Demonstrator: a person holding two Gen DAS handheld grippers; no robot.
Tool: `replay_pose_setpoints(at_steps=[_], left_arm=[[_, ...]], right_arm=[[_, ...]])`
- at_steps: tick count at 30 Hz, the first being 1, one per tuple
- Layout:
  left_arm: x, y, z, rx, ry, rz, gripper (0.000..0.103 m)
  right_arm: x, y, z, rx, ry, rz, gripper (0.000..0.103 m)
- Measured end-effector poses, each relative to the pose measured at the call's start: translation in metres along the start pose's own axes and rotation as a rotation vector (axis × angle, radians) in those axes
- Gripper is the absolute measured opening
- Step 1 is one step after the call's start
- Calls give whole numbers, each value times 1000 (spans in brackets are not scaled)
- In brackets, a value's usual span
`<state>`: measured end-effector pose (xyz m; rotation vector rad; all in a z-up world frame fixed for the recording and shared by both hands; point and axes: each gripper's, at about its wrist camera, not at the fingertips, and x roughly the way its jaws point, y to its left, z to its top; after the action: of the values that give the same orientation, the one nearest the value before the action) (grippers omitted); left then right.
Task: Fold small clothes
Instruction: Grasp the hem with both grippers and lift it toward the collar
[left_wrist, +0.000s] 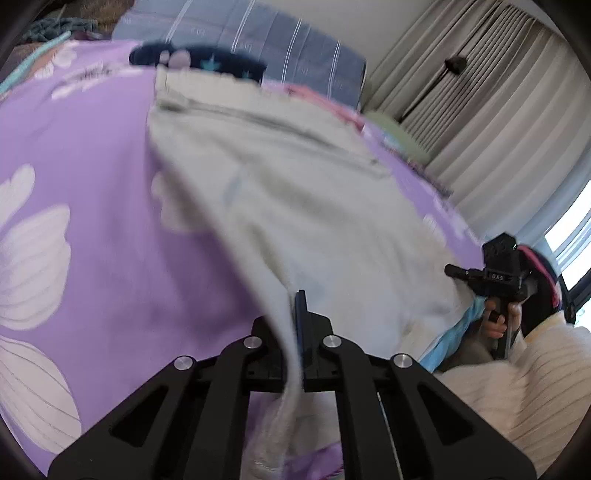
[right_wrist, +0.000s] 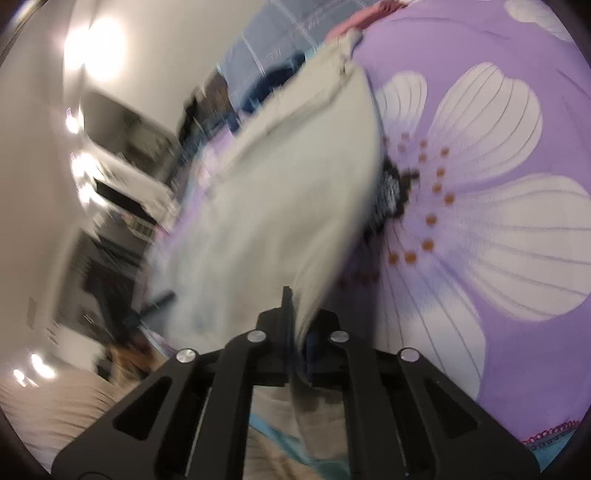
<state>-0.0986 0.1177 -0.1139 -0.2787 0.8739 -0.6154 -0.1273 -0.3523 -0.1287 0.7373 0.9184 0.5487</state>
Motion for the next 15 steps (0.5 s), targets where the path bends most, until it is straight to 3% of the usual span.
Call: replay_pose_setpoints(at_steps=[6, 12, 15], left_arm=[[-69, -43, 38, 144, -225, 5, 0], [-98, -59, 39, 197, -291, 25, 0], [-88, -52, 37, 163, -275, 29, 0]], right_arm=[[-49, 45, 25, -93, -186, 167, 3], [-77, 71, 24, -184, -252, 190, 3], [-76, 68, 26, -206, -258, 96, 3]])
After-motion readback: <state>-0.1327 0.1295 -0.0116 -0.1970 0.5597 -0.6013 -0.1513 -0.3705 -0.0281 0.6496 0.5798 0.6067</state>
